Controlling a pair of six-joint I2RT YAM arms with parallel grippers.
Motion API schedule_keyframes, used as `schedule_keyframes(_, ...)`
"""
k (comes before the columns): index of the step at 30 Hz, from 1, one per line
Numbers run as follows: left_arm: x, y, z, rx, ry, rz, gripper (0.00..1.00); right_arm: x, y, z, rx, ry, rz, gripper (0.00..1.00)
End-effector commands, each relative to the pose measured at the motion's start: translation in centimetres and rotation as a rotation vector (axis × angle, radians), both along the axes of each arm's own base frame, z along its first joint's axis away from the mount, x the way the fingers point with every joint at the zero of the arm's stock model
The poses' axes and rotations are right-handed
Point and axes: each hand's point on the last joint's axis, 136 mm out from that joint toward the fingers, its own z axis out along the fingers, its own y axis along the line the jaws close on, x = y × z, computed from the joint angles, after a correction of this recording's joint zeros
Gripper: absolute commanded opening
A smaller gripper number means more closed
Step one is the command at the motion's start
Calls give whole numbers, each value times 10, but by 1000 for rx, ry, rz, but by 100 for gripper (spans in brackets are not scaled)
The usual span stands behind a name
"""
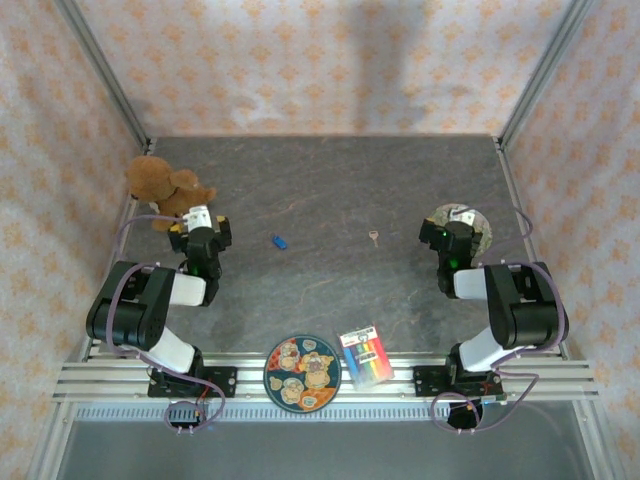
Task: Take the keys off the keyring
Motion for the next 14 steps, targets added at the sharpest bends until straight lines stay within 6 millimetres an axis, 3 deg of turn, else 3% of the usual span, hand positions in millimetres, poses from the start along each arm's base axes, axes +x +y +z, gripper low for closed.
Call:
schedule_keyframes(1, 4, 0, 10, -11, -40, 0, 100, 7, 3, 13, 12, -37, 17, 99)
schedule_keyframes(14, 3, -2, 11, -3, -47, -7, 100, 8, 1, 12, 32, -35, 20, 99)
